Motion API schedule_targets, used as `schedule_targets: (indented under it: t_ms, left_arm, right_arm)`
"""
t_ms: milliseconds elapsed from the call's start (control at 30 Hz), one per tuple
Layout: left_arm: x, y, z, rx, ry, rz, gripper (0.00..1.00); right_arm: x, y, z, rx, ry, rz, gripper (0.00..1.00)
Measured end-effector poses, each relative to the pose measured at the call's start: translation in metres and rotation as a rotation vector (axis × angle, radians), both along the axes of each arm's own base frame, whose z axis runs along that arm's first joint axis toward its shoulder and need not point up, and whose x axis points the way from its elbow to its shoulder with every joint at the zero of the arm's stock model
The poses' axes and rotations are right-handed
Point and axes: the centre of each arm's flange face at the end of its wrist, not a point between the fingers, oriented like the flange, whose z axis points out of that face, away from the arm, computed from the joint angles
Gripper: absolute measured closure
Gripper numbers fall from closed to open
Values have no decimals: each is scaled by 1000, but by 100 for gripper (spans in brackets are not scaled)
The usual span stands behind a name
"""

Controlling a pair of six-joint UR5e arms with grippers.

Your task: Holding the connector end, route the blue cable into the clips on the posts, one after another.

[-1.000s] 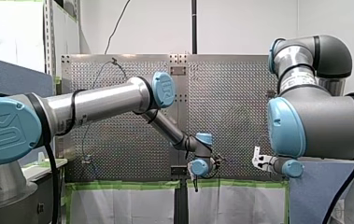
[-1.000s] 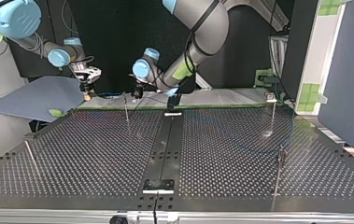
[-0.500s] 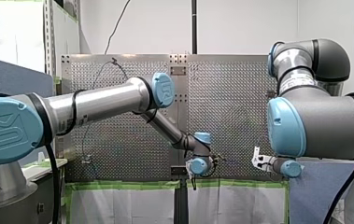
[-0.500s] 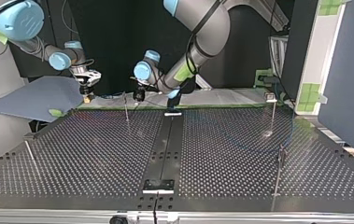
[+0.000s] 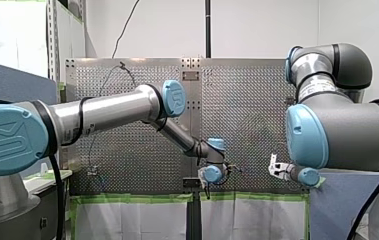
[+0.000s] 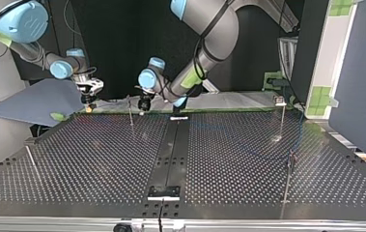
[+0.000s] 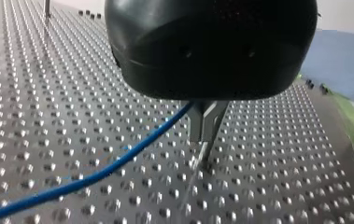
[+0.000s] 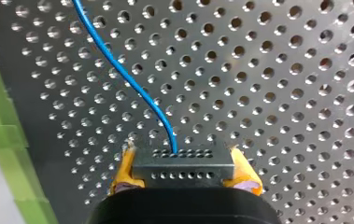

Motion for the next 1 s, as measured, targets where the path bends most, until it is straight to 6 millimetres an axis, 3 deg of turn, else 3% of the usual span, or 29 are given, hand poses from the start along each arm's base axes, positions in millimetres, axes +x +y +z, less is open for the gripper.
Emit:
schedule_targets:
  t_ms: [400, 733, 1000]
  left_arm:
    - [12, 10, 2, 0, -2, 30, 100]
    - [32, 15, 16, -24, -28, 56, 100]
    - [34, 16, 18, -26, -28, 58, 100]
  right_arm:
    - [6, -19, 13, -33, -4, -15, 100]
    - [11, -28, 20, -48, -19, -6, 100]
    - [12, -36, 22, -58, -25, -2, 100]
